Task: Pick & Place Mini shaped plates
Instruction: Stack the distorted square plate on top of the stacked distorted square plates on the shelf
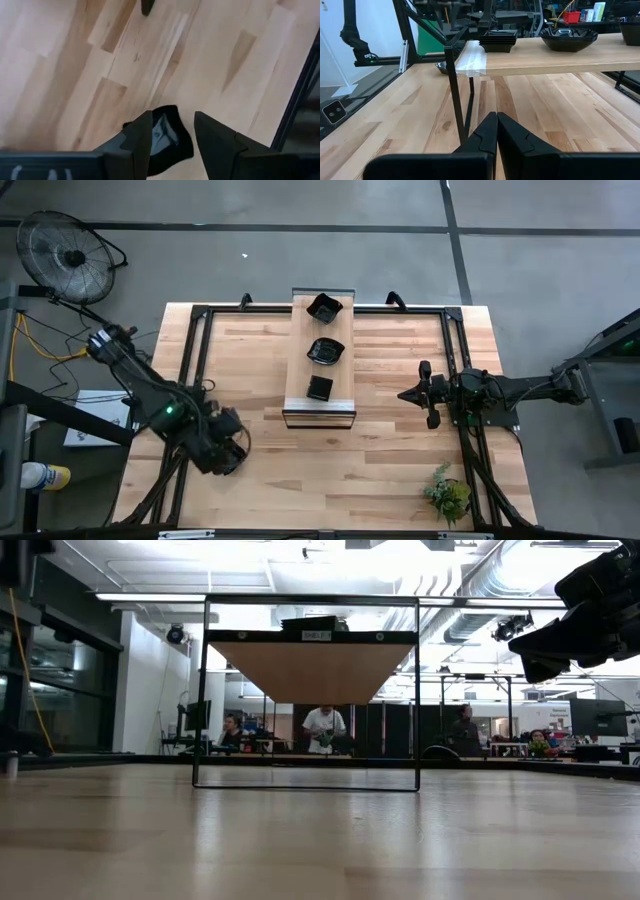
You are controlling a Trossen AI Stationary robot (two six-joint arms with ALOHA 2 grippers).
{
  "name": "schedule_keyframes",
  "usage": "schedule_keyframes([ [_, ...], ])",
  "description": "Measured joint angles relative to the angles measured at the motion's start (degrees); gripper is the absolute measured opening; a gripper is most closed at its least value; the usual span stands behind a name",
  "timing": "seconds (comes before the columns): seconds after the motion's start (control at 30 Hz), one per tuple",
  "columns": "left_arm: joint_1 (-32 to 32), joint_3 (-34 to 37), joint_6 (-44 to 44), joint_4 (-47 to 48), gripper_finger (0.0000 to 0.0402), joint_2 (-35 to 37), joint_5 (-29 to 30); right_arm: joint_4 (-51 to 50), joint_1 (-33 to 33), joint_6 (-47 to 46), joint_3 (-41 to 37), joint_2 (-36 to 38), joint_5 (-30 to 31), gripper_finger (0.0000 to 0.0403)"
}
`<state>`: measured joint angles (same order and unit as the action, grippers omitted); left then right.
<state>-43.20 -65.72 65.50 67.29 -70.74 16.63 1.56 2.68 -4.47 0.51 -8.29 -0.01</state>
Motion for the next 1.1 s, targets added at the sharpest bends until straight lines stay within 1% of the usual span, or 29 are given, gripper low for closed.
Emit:
schedule_keyframes([
  [0.1, -3.09, 4.34, 7.12, -2.84, 0.0143, 1.06, 1.33, 0.01, -0.01, 0.0, 0.0, 0.0, 0.02, 0.0005],
  [0.2, -5.17, 7.07, 12.54, -2.57, 0.0143, 1.75, 1.54, 0.0, -0.02, 0.0, 0.0, 0.0, 0.02, 0.0005],
  [0.4, -7.14, 11.25, 16.2, -2.86, 0.0143, 3.15, 1.45, -0.02, -0.02, 0.0, 0.0, 0.0, 0.01, 0.0005],
  [0.57, -7.1, 15.37, 19.04, -3.01, 0.0143, 3.24, -2.5, -0.01, -0.02, 0.0, 0.0, 0.0, 0.02, 0.0005],
  [0.73, -7.11, 18.99, 21.83, -5.96, 0.0143, 3.24, -4.03, -0.02, -0.01, 0.0, 0.0, 0.0, 0.01, 0.0005],
  [0.83, -7.06, 20.39, 24.28, -7.45, 0.0143, 3.22, -7.84, 0.01, 0.0, 0.0, 0.0, 0.0, 0.02, 0.0005],
  [1.0, -7.06, 22.26, 27.39, -8.89, 0.0143, 3.19, -8.96, -0.01, -0.02, 0.0, 0.0, 0.02, 0.0, 0.0005],
  [1.1, -7.06, 23.19, 29.56, -8.85, 0.0143, 3.19, -11.22, 0.0, -0.02, 0.0, 0.0, 0.0, 0.02, 0.0005],
])
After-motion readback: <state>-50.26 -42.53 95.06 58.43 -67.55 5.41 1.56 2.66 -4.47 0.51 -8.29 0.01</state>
